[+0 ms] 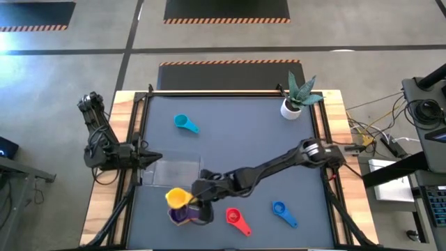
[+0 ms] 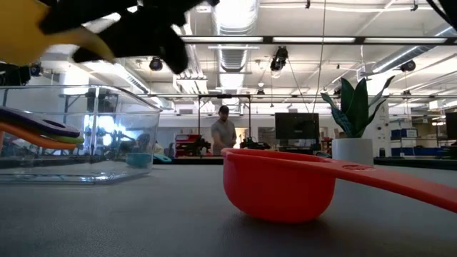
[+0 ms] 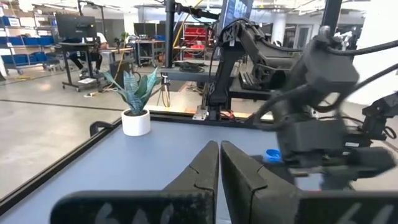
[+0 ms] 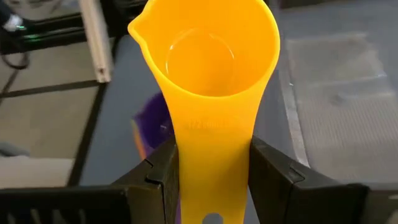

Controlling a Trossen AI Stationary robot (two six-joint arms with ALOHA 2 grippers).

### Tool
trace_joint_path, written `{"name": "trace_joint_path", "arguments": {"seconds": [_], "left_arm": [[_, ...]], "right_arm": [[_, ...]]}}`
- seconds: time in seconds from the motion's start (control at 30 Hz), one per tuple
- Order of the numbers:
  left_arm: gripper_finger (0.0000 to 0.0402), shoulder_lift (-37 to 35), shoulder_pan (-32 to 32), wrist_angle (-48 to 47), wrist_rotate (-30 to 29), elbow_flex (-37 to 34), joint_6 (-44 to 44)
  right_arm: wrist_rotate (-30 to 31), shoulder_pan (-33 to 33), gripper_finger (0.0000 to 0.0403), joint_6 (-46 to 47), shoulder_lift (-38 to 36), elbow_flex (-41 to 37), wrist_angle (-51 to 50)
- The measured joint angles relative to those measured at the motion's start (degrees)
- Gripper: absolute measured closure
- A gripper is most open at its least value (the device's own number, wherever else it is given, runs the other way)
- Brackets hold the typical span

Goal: Nest measuring cups in basket
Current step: Stack the yellow measuring cup on top of the purple measuring cup

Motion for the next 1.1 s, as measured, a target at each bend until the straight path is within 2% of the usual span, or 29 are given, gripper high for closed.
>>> {"name": "trace_joint_path", "arguments": {"seconds": [0.17, 0.3, 0.43, 0.7, 1.1], "left_arm": [[0.0402, 0.0, 0.0, -0.8, 0.1, 0.0, -1.2], [0.0402, 0.0, 0.0, -0.8, 0.1, 0.0, -1.8], [0.0402, 0.0, 0.0, -0.8, 0.1, 0.0, -1.8], [0.0402, 0.1, 0.0, -0.7, 0.2, 0.0, -1.8], [0.0402, 1.1, 0.0, -0.7, 0.6, 0.0, -1.9]], "right_arm": [[-1.3, 0.8, 0.027, -2.0, 4.9, 8.7, -7.6], [-1.4, 1.3, 0.0269, -2.0, 7.7, 11.9, -10.7], [-1.6, 1.9, 0.0255, -2.0, 9.3, 13.4, -11.6], [-1.5, 2.5, 0.0263, -2.2, 9.5, 13.9, -12.9], [-1.1, 2.5, 0.0206, 0.2, 9.9, 13.7, -12.9]]}}
